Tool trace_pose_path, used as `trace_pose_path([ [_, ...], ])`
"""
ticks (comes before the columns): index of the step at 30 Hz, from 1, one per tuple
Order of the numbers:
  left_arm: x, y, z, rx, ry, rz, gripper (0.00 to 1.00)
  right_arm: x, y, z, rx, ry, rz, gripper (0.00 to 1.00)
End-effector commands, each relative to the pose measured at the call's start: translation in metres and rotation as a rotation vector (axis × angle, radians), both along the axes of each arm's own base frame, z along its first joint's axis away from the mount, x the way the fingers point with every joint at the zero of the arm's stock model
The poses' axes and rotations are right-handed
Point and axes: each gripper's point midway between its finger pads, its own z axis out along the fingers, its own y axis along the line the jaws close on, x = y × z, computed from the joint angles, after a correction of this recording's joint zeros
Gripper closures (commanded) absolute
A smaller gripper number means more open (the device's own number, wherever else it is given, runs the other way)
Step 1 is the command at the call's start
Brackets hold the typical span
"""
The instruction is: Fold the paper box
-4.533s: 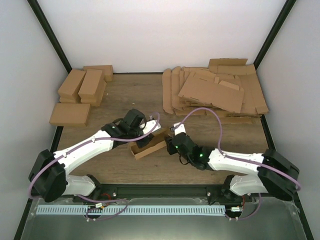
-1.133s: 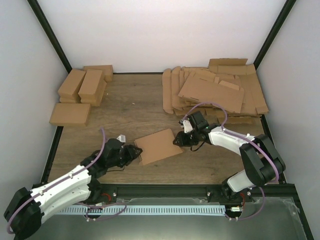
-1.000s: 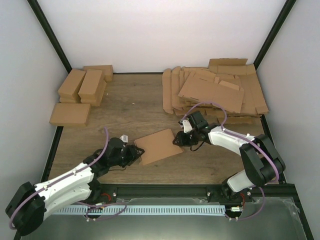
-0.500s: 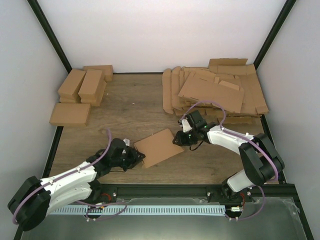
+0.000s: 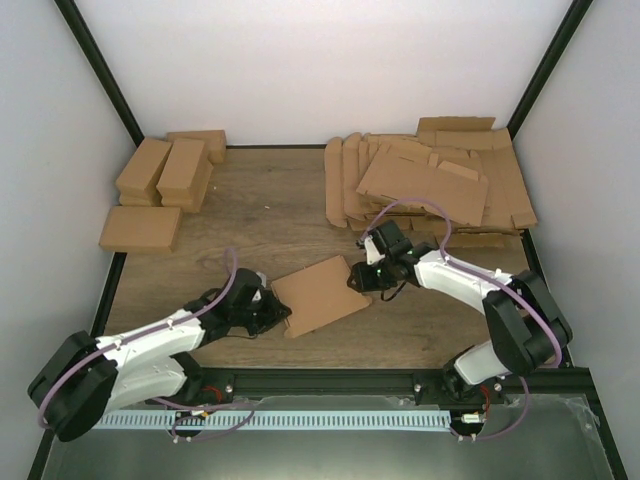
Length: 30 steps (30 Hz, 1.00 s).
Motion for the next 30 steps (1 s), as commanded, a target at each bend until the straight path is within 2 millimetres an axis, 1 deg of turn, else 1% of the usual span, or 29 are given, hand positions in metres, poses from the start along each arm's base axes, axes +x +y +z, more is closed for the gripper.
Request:
trace_pose_path([
  [1,0.002,0.02,-0.012,0.181,-0.02,-0.041,0.86,0.015,-0.01,0.015,-0.082,-0.086,-0.018,0.58],
  [2,0.002,0.021,-0.012,0.194,-0.019,-0.048,0.82,0.016,-0.01,0.013,-0.09,-0.082,-0.016,0.58],
  [3,0.003,0.02,-0.011,0.203,-0.02,-0.058,0.72,0.015,-0.009,0.009,-0.094,-0.074,-0.008,0.57],
  [4,0.003,0.02,-0.01,0.21,-0.023,-0.065,0.66,0.014,-0.007,0.005,-0.089,-0.064,0.003,0.57],
  [7,0.004,0.021,-0.004,0.22,-0.034,-0.076,0.58,0.007,-0.002,-0.006,-0.062,-0.029,0.029,0.58],
  [9,0.005,0.024,-0.002,0.233,-0.042,-0.07,0.53,0.002,0.0,-0.014,-0.044,-0.005,0.041,0.61],
  [11,0.003,0.026,-0.002,0.232,-0.043,-0.071,0.52,-0.003,0.003,-0.018,-0.026,0.015,0.052,0.64],
  [15,-0.003,0.029,-0.013,0.226,-0.012,-0.089,0.52,-0.011,0.005,-0.021,0.006,0.035,0.065,0.64],
  [17,-0.004,0.032,-0.014,0.256,-0.011,-0.108,0.53,-0.013,0.005,-0.022,0.014,0.04,0.069,0.64],
  [19,0.0,0.039,-0.011,0.31,-0.022,-0.108,0.55,-0.014,0.005,-0.024,0.013,0.046,0.068,0.64],
  [21,0.002,0.046,-0.005,0.367,-0.029,-0.108,0.54,-0.015,0.004,-0.026,0.011,0.051,0.066,0.64],
  [24,0.009,0.051,0.009,0.402,-0.06,-0.097,0.47,-0.016,0.004,-0.027,0.013,0.054,0.062,0.64],
  [27,0.012,0.049,0.023,0.386,-0.093,-0.09,0.38,-0.016,0.004,-0.028,0.016,0.055,0.063,0.64],
  [29,0.014,0.046,0.033,0.355,-0.119,-0.086,0.37,-0.016,0.005,-0.027,0.02,0.055,0.064,0.64],
  [30,0.013,0.046,0.036,0.345,-0.125,-0.081,0.39,-0.017,0.005,-0.027,0.022,0.057,0.065,0.64],
])
